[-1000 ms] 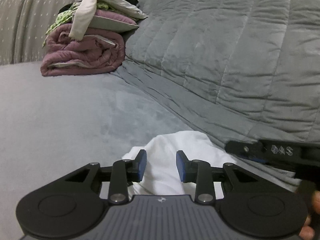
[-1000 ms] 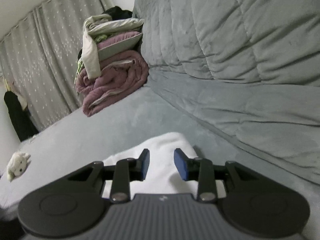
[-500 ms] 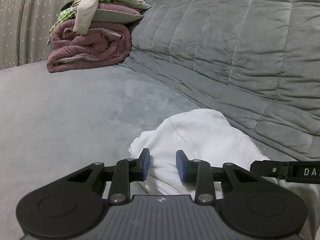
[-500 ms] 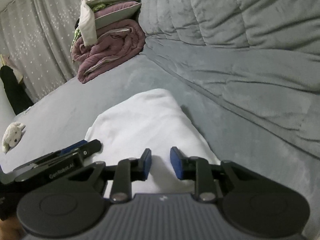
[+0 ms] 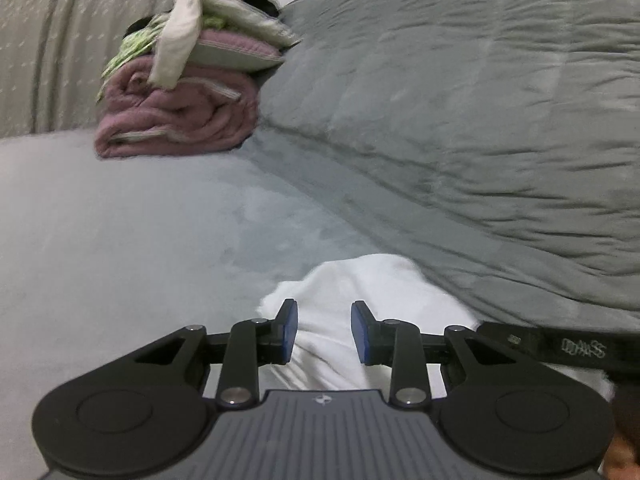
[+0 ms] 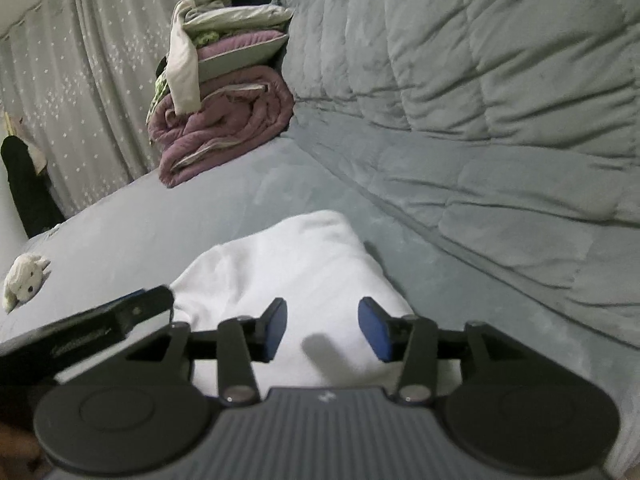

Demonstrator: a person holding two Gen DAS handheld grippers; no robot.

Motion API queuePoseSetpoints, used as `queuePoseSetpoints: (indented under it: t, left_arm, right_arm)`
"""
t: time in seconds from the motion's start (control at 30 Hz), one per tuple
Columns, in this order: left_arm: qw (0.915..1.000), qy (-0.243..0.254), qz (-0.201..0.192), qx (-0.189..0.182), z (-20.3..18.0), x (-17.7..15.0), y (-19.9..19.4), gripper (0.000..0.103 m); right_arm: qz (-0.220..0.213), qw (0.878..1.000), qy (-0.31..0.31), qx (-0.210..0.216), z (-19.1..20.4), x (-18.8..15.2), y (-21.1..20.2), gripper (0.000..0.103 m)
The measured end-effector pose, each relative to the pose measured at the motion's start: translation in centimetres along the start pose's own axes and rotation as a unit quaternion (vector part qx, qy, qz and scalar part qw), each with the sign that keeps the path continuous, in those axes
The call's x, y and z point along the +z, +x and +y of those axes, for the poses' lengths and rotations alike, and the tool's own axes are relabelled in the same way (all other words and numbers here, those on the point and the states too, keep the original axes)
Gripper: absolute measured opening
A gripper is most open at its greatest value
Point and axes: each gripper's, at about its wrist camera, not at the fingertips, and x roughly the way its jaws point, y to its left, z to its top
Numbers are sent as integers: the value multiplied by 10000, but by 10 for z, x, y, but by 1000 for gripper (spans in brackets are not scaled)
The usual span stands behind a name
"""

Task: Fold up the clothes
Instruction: 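Lower the shirt bundle onto the bed and open both grippers, then pull both open grippers back from the folded white shirt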

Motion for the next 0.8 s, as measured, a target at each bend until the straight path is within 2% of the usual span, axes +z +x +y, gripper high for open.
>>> queuePoseSetpoints:
  t: [0.13,0.27,0.43,0.53,0.8]
  left_arm:
    - [9987,432,-131,-234,-17,-13,-16,30]
    - [9977,640,156,-164,-22,-27,-1,31]
    - [9981,472,385,-87,-17,-33,8,34]
    - [9975,568,410,-46,-21,-35,10,35]
    - [9982,387,457,-35,-17,-37,12,39]
  right_arm:
    - [195,9998,-50,-75,3,-3,0,42]
    - [448,9985,-86,-307,-1,-8,8,43]
    - [653,9970,-173,-371,-1,-14,18,44]
    - [745,9963,-182,-384,-1,-17,24,44]
    - [842,9955,-113,-426,-1,-19,26,45]
